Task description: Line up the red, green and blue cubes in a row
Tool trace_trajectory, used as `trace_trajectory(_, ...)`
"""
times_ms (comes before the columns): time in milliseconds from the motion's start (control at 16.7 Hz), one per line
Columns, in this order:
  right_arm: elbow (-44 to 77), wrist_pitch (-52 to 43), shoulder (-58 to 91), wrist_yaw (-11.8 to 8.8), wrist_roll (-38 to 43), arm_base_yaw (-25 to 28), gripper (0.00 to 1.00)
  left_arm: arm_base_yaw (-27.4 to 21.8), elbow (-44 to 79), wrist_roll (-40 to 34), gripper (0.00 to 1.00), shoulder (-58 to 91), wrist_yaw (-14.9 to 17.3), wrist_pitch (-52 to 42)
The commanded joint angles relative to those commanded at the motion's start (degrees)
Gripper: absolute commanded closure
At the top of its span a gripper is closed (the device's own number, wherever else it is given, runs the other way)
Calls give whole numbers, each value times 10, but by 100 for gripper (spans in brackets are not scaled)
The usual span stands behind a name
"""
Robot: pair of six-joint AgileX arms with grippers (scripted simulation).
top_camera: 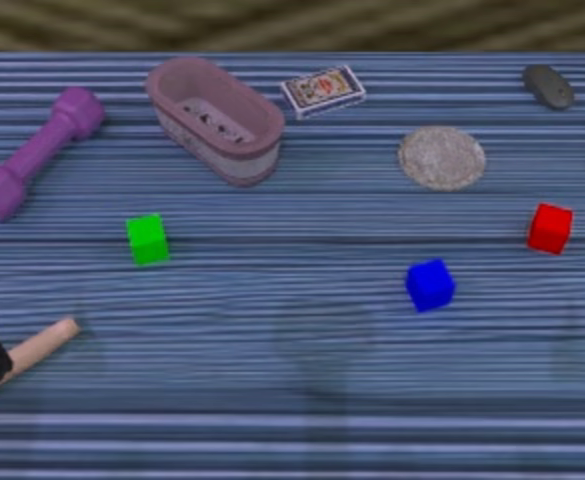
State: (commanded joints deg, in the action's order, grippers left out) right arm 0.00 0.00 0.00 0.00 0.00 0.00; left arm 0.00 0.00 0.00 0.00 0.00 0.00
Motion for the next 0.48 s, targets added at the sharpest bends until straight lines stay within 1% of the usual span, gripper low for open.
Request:
trace_trajectory(240,17,-12,17,-1,-11,2,0,0,0,0,0,0,0,0)
trace_trajectory(480,123,-78,124,-2,-74,9,0,0,0,0,0,0,0,0)
